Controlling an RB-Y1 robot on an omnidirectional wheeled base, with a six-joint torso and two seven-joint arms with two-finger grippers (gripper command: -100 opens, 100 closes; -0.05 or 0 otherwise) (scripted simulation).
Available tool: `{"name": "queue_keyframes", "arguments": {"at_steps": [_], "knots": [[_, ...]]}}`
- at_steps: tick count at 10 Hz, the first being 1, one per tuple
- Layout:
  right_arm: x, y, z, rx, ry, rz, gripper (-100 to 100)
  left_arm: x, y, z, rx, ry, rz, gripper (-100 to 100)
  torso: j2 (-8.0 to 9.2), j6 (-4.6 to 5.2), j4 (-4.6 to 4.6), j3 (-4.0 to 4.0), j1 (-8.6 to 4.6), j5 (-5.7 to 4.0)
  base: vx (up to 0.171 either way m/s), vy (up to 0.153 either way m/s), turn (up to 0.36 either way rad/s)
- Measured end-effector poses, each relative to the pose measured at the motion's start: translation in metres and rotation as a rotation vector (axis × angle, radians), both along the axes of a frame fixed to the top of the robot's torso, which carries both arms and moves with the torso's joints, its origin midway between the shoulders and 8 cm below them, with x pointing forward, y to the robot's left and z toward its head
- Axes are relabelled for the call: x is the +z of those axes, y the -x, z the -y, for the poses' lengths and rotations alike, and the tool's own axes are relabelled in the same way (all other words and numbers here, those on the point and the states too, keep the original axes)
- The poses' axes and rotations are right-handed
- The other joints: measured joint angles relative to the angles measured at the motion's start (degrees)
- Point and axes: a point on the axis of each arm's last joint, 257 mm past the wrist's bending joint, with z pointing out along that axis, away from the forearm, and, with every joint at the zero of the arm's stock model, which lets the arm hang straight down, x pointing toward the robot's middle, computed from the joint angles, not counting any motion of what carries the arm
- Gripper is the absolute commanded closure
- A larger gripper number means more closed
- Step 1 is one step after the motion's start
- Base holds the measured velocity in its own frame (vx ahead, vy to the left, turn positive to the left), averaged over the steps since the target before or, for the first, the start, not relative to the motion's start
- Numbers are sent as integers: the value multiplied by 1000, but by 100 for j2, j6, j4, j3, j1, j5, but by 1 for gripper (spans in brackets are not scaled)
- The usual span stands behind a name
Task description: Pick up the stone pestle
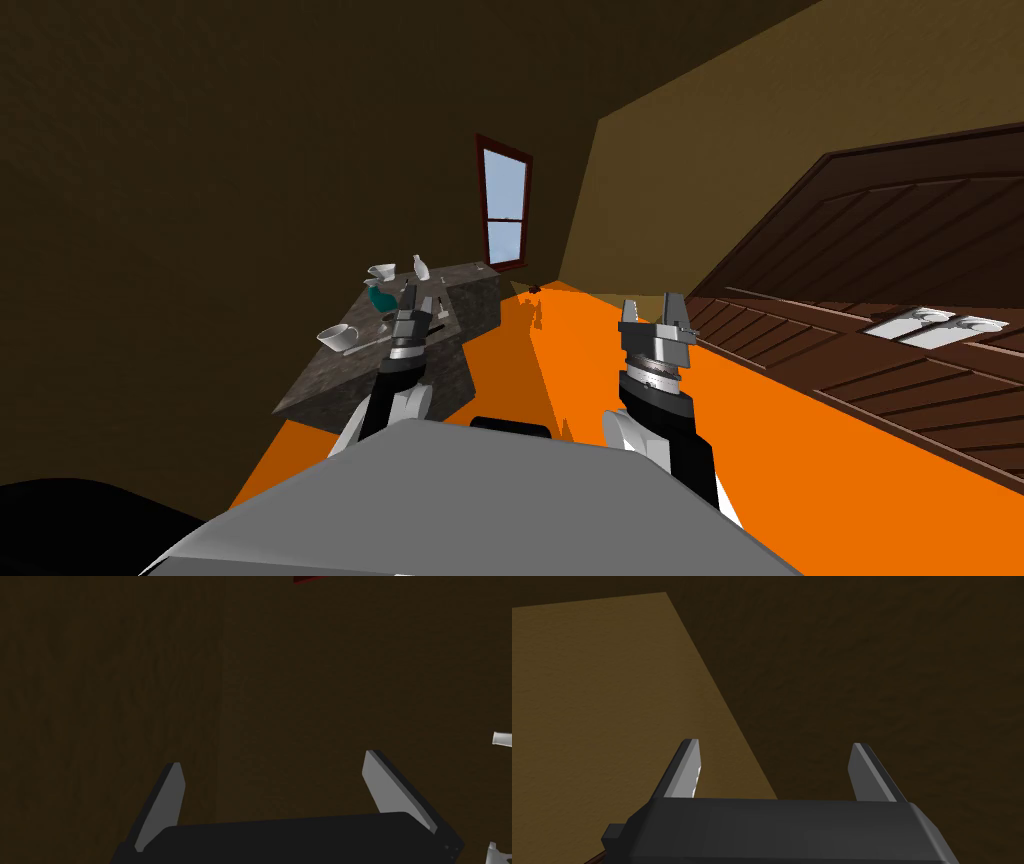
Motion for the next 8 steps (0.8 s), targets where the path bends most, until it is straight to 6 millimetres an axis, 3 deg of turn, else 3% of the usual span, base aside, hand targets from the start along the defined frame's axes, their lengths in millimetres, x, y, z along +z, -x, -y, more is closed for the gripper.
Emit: {"name": "queue_keyframes", "arguments": {"at_steps": [8], "knots": [[0, 0, 0, 0, 0, 0, 0, -27, -36, -10, -79, -21, -171, -100, -1, 0, 0, -1, 3, 1, 2, 3, 16]]}}
